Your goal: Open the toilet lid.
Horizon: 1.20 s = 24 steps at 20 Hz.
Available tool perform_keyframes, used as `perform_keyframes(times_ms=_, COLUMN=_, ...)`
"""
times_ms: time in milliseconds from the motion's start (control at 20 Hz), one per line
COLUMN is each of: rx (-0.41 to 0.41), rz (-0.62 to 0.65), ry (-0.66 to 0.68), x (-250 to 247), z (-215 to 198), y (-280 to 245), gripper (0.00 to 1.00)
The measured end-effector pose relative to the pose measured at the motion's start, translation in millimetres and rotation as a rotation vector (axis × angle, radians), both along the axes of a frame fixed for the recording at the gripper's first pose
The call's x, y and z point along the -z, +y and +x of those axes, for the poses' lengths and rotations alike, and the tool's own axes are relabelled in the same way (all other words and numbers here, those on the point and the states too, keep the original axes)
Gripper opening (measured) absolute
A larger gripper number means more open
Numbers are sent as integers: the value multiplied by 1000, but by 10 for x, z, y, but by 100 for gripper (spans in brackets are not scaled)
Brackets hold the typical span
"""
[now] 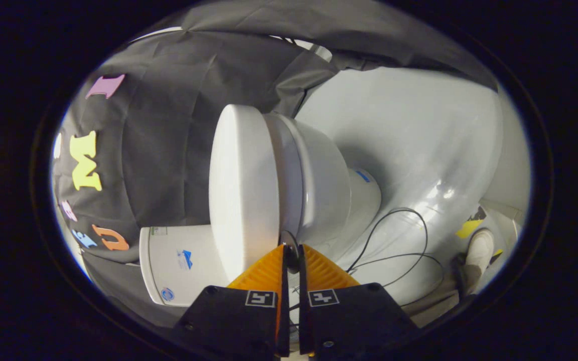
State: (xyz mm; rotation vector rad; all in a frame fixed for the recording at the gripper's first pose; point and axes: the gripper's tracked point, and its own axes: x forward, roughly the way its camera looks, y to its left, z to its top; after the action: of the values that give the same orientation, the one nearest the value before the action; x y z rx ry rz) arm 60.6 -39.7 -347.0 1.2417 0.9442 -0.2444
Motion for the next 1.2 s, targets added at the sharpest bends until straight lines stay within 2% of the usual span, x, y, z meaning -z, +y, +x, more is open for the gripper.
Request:
perform_keyframes(times_ms=450, rx=-8, rz=-58, ry=-40, x=-360, z=36, y=80, gripper=8)
perform_keyframes(times_ms=750, rx=-95, rz=-176, ry=-47, x=-619, z=79, y=125, gripper=8)
perform_keyframes(times_ms=1000, rx=-101, rz=-187, ry=-68, x=-805, z=124, y=213, gripper=8)
perform_keyframes(times_ms=1200, rx=-146, rz=-246, ry=-92, x=-985, z=137, y=275, gripper=8)
